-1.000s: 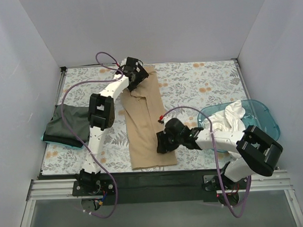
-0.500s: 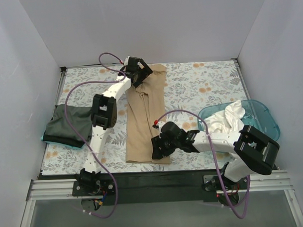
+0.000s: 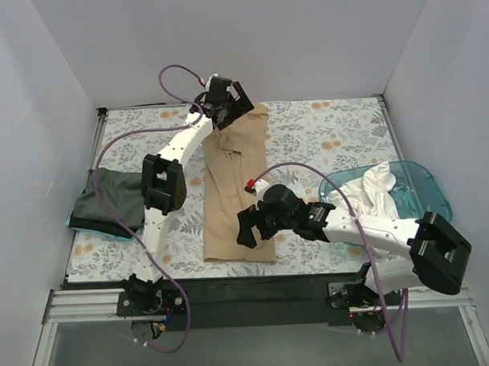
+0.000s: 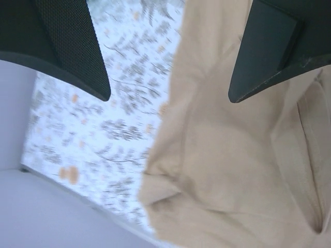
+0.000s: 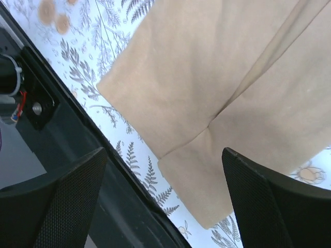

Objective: Fold and stack the t-shirts
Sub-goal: Fold the tshirt

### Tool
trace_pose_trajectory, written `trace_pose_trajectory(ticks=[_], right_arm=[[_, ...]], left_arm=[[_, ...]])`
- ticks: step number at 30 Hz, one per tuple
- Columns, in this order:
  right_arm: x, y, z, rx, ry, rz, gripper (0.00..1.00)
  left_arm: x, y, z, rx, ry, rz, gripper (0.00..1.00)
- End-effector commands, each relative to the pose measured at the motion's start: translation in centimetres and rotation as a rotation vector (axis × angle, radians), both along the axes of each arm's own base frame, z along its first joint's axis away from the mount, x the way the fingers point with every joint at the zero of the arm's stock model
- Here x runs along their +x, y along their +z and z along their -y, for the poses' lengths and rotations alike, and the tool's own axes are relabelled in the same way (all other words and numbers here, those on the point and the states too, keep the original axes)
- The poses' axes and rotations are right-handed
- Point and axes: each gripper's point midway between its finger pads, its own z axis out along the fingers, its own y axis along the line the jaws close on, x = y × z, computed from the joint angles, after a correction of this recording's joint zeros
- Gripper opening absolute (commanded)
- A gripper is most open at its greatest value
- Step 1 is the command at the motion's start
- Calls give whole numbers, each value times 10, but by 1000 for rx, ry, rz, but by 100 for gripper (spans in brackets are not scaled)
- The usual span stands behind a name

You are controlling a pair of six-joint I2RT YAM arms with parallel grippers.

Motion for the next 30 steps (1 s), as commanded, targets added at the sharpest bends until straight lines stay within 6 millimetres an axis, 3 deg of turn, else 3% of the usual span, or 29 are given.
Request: trace_pose_trajectory(ticks=[1, 3, 4, 7, 8, 9, 10, 11, 13, 14, 16, 19, 21, 25, 29, 30], right_arm=[[12, 36, 5, 45, -46, 109, 98], [15, 45, 16, 56, -88, 140, 98], [17, 43, 23, 46, -120, 151, 98], [17, 50, 43, 63, -183, 179, 98], [15, 41, 52, 49, -206, 168, 98], [14, 49, 59, 82, -230, 178, 98], [14, 45, 65, 79, -250, 180, 98], [11, 33, 74, 70, -274, 162, 98], [10, 35, 84, 107, -317, 166, 98], [7, 23, 91, 94, -331, 152, 98], [1, 22, 95, 120, -322, 144, 99], [-13, 9, 97, 116, -263, 116, 98], [-19, -1, 97, 112, -232, 97, 98], [-32, -15, 91, 107, -174, 42, 96], [-31, -24, 88, 85, -173, 20, 94], [-35, -28, 86, 78, -155, -4, 93]], left_arm=[[-41, 170, -14, -13, -16, 233, 98], [-67, 180, -15, 0, -37, 216, 98], [-90, 191, -22, 3, -43, 214, 98], [-136, 187, -29, 12, -45, 177, 98], [-168, 168, -40, 15, -28, 123, 98], [-184, 171, -45, 0, -12, 138, 98], [-203, 157, -48, -1, -10, 111, 98], [-237, 143, -60, -25, 9, 90, 98], [-270, 120, -65, -65, 31, 58, 98], [-299, 98, -78, -81, 38, 27, 98], [-329, 80, -75, -150, 25, -34, 98], [-379, 32, -85, -166, -6, -146, 98], [-407, -2, -100, -135, 10, -237, 98], [-447, -42, -105, -127, -22, -387, 90], [-461, -66, -114, -99, 9, -450, 71], [-462, -70, -117, -90, 18, -455, 70]])
